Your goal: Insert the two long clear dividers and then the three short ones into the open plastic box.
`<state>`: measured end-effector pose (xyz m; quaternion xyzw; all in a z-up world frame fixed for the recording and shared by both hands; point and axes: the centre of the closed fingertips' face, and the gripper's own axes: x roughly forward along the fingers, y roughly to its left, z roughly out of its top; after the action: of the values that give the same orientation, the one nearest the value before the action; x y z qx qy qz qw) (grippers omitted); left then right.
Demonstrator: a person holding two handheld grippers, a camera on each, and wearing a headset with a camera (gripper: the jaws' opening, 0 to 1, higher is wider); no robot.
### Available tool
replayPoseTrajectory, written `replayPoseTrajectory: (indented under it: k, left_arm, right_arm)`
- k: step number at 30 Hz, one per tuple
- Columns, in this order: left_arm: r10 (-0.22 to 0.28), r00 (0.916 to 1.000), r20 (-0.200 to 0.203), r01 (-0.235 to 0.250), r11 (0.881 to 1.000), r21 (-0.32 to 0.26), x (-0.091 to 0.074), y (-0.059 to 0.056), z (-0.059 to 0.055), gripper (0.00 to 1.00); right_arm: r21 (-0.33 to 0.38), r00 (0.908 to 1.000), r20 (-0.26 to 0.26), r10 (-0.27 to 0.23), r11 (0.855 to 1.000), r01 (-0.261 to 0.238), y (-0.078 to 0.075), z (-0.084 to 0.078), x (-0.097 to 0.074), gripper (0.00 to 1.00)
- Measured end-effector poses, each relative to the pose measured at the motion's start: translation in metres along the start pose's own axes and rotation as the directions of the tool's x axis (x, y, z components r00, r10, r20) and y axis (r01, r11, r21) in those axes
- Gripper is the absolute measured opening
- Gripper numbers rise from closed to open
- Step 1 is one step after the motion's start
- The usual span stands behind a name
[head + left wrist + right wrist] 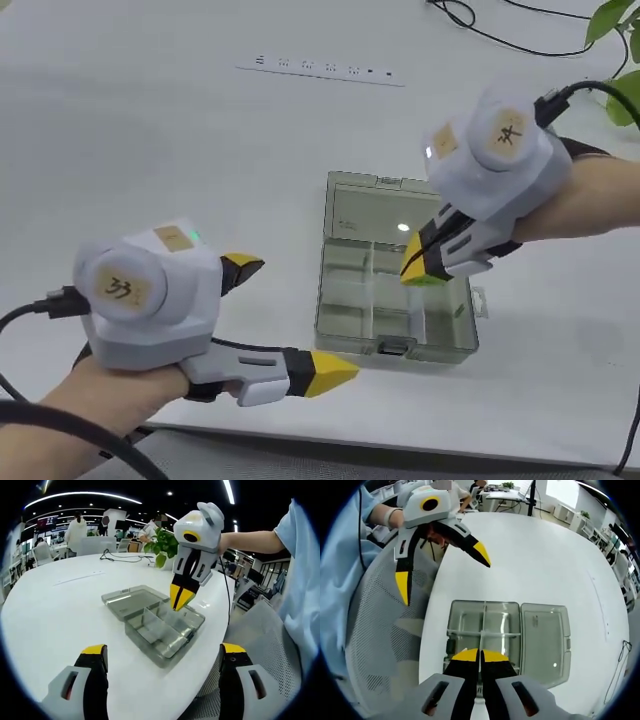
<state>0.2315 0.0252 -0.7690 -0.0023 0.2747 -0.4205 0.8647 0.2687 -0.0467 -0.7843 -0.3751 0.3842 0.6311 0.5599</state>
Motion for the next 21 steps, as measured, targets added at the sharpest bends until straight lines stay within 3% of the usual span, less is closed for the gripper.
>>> replayPoseTrajectory:
  k: [21]
  left_arm:
    - [-0.006,0.9999,0.008,0.006,1.000,0.022,-0.003,0.001,0.003,0.97]
  right_arm:
    - [0.011,0.9985,-0.050,0.023,1.000,-0.023,0.003,-0.004,0.014,0.02]
